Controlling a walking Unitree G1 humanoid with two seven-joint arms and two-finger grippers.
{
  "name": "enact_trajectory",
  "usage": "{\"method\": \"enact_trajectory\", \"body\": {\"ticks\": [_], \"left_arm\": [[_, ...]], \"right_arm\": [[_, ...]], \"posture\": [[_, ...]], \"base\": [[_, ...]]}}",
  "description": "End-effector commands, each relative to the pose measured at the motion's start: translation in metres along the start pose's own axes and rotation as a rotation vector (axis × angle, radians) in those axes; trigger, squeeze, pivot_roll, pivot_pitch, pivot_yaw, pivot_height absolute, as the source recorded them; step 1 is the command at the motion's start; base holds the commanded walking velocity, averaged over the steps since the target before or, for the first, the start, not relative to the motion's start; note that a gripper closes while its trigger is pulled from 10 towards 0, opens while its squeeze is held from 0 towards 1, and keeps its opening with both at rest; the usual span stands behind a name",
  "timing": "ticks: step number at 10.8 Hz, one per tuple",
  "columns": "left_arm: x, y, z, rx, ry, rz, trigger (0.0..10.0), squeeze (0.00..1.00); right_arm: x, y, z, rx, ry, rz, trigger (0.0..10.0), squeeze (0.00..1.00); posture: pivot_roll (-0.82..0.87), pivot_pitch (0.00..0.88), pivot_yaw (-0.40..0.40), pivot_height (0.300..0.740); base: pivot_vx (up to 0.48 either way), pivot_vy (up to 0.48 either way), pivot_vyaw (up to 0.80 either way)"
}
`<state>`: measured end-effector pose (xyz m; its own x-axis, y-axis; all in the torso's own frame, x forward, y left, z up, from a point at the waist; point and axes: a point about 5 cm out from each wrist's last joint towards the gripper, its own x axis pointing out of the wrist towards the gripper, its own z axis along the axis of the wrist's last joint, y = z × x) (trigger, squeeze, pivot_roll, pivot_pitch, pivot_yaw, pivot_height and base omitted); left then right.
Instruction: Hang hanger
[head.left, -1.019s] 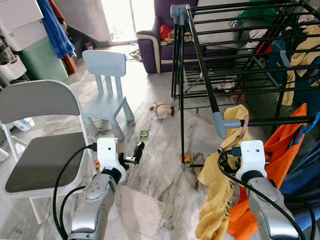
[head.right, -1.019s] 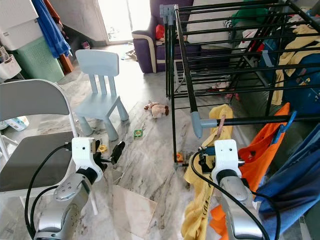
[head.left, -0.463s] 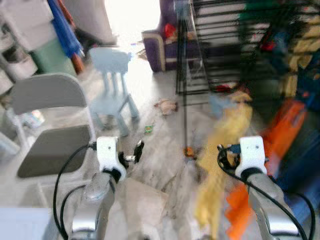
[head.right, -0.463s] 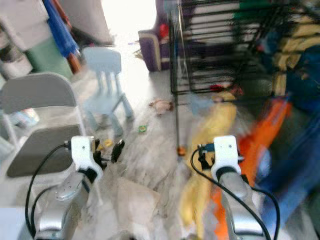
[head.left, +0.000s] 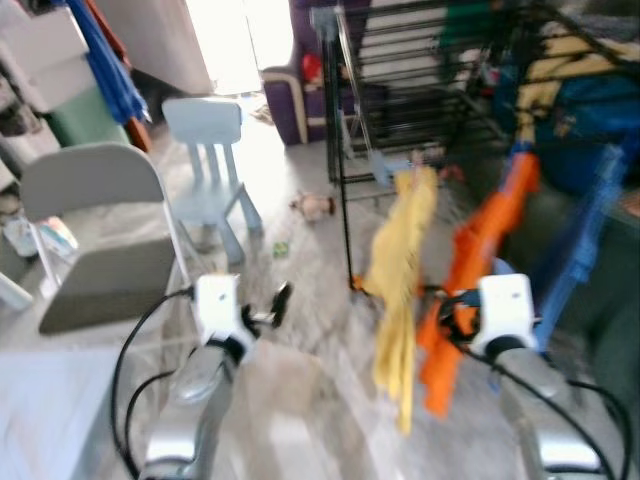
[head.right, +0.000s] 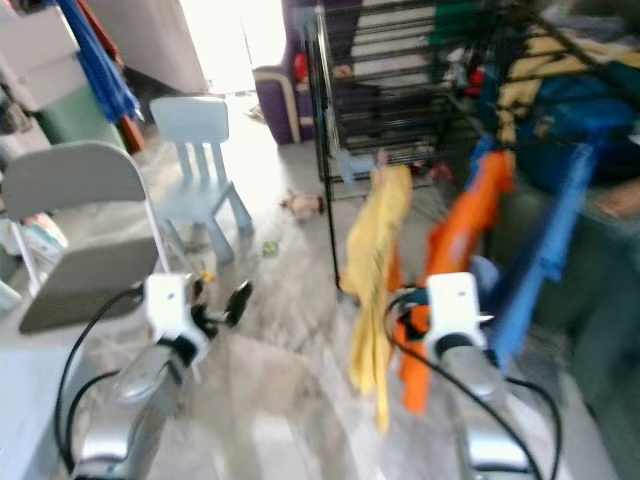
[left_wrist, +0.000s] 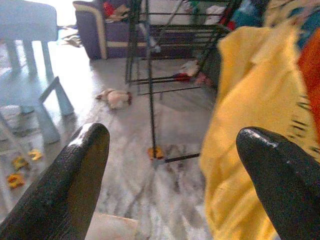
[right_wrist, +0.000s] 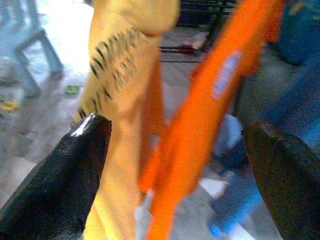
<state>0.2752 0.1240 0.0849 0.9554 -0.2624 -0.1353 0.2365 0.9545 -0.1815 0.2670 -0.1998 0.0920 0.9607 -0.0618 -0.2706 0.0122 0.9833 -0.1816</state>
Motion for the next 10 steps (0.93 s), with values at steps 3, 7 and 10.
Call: {"method": "enact_trajectory", "body": {"ticks": [3, 7, 10], "left_arm": [[-0.001, 0.01, 0.003, 0.03, -0.009, 0.046, 10.0, 0.0], [-0.012, 0.018, 0.007, 0.011, -0.057, 0.095, 10.0, 0.0], [-0.016, 0.019, 0.005, 0.016, -0.054, 0.1, 10.0, 0.0]], "right_arm": [[0.005, 0.01, 0.006, 0.005, -0.025, 0.046, 10.0, 0.0], [0.018, 0.034, 0.012, -0.011, -0.036, 0.148, 10.0, 0.0], [0.022, 0.04, 0.012, -0.006, -0.038, 0.165, 10.0, 0.0]], "posture": [[-0.15, 0.0, 0.099, 0.74], [-0.08, 0.0, 0.033, 0.74], [-0.06, 0.0, 0.04, 0.74]], "base": [[-0.325, 0.0, 0.0], [0.0, 0.0, 0.0], [0.0, -0.185, 0.0]]}}
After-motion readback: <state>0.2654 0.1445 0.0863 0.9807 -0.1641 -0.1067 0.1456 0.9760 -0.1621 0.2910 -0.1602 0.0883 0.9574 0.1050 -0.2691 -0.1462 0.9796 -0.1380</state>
